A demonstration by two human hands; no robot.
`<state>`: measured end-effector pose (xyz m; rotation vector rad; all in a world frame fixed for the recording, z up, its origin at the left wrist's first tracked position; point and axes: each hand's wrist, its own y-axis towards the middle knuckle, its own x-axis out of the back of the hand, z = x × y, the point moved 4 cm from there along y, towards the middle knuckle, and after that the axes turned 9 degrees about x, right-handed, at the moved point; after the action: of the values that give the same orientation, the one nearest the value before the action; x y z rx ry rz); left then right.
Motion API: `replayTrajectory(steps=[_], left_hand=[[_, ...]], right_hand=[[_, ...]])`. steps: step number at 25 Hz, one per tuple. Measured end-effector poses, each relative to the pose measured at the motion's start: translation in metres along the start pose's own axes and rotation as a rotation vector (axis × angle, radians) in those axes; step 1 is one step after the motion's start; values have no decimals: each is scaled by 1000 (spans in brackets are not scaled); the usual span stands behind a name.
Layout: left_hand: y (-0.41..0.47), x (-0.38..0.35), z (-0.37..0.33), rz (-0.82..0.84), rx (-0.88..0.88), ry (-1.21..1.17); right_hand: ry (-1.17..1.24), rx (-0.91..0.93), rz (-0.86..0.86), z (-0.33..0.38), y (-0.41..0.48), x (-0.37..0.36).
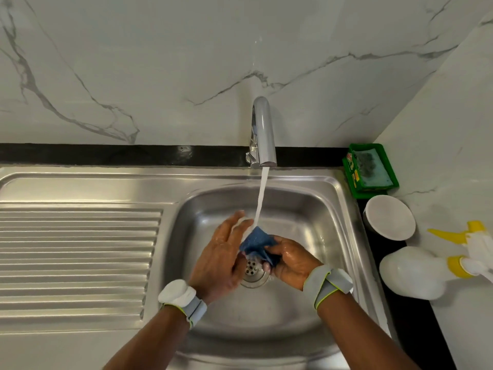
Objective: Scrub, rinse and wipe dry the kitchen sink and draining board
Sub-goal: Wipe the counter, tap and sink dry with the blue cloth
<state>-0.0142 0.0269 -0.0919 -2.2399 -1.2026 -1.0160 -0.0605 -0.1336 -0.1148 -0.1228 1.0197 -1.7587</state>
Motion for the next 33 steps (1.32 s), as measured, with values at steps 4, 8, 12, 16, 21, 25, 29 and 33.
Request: replayTrajectory(steps=[4, 8, 12, 16, 21, 25, 29, 33], left_hand=[[8, -17, -4, 92, -229, 271], [32, -4, -6, -135, -351, 358], [17, -28, -15, 107, 501, -417], [2, -69, -8, 405, 1207, -884], [-22, -64, 3, 168, 139, 176], [-13, -43, 9, -38, -268, 360], [15, -17, -3, -17, -487, 391], [20, -12, -14, 62, 349, -286]], right_hand=[[-260, -91, 102, 13, -9, -11], [-909, 190, 64, 20, -1, -18], [-1338, 746, -152, 14, 6, -12], [-1567, 772, -97, -8, 17, 0], [-854, -97, -94, -22, 40, 14], [-691, -503, 341, -13, 15, 1], [-719, -539, 385, -6, -1, -14], [-878, 144, -85, 7, 6, -26]])
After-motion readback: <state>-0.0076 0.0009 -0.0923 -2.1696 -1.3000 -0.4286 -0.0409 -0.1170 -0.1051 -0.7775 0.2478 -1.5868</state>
